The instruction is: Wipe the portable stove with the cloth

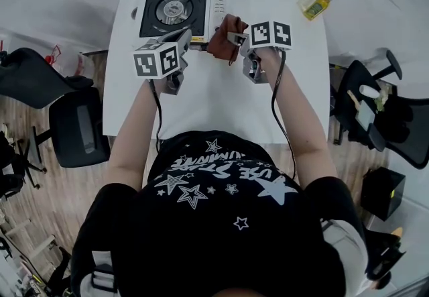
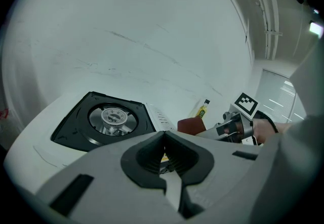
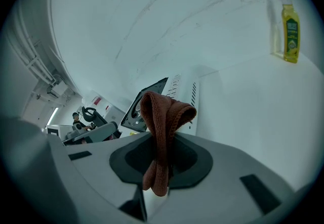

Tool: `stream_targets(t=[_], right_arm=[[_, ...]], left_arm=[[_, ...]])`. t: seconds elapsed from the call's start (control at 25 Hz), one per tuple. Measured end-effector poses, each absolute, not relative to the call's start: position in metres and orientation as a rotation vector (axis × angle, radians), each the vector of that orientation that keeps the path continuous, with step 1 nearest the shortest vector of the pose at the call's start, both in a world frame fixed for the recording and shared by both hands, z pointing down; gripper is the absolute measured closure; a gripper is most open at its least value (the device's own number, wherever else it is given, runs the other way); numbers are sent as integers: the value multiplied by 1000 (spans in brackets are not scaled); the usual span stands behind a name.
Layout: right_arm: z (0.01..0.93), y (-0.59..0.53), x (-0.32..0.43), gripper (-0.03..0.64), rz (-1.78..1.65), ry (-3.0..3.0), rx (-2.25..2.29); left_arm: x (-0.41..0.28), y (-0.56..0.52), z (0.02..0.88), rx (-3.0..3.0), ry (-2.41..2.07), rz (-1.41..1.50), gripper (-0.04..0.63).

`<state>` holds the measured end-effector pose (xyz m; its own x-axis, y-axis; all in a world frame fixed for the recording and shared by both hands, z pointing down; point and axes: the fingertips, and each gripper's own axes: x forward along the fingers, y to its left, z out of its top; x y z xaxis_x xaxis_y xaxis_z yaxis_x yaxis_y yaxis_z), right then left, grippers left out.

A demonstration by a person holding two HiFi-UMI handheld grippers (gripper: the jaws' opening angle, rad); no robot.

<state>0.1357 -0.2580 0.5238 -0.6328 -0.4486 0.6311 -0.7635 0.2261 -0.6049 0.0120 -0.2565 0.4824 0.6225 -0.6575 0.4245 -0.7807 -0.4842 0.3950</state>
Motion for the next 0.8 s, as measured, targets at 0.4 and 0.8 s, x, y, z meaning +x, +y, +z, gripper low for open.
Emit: stream_targets(t=[0.4,0.8], right_arm=[[498,-255,141,549,1352,-2264,1095],[466,-257,88,549,1288,-2389,978]], left_arm=[[8,-244,486,2252,-1184,300,588],[-33,-227,476,2219,-1260,223,588]])
